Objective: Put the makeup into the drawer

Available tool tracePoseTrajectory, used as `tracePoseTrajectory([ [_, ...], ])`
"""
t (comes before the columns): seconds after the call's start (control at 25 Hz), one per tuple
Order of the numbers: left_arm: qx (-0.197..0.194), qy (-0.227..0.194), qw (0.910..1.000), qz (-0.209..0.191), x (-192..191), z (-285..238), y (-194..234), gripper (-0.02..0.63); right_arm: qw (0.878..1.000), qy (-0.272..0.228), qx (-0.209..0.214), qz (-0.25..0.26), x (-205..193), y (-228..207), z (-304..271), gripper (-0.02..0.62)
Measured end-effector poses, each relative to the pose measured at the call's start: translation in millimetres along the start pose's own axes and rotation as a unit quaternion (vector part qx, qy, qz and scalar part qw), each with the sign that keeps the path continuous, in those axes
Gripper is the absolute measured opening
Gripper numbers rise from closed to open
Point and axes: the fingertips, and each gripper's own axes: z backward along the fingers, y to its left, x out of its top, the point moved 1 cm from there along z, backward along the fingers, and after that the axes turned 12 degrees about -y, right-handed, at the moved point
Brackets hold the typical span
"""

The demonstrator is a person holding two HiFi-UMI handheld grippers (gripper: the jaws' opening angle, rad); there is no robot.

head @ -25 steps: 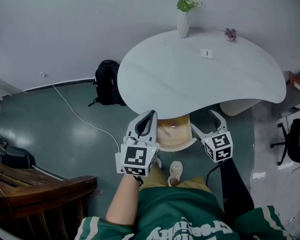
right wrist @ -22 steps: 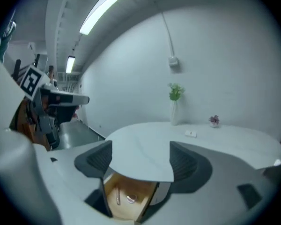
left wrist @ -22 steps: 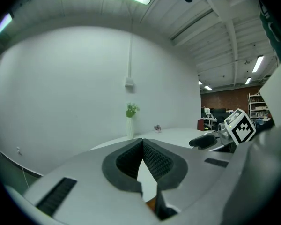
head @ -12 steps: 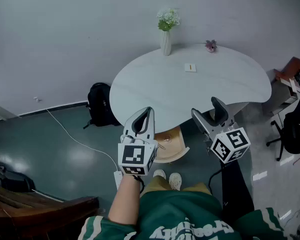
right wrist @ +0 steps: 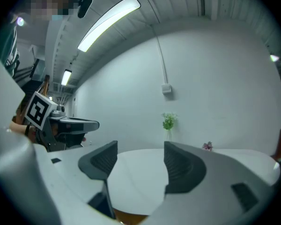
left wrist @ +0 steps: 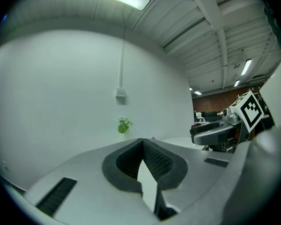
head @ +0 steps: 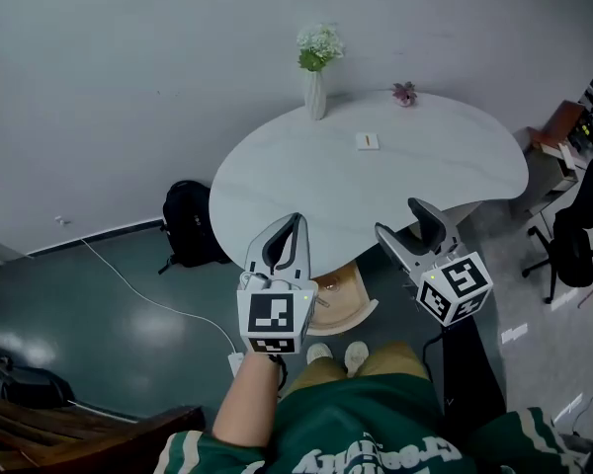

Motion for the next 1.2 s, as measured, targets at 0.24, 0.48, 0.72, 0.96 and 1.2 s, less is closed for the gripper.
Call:
tracePoseTrajectory([
  [0.24,0.019,-0.002,0.9997,0.011,-4,-27,12,0.000,0.997,0.040,0.047,0.036,-10,-31,-31,0.321],
  [0.48,0.070,-0.005,0.9974,0.015,-18,-89,21,0.000,0.988,0.081,0.115,0.059,-36,-95,-88,0.321],
  [0.72,0.133,0.017,0.9910,-0.001,-45,-149,11,0.000,0.957,0.155,0.231,0.080,-82,-154,-148,0.325],
  [0.96,0.161,0.027,0.9865,0.015,-68,-192,-1,0.000,0.897,0.264,0.328,0.133,-146,-210,-196,0.336],
  [1.2,0.179,0.047,0.9827,0.011,-86,-209,-4,0.000,0.834,0.365,0.377,0.170,-219,-242,-229,0.353],
])
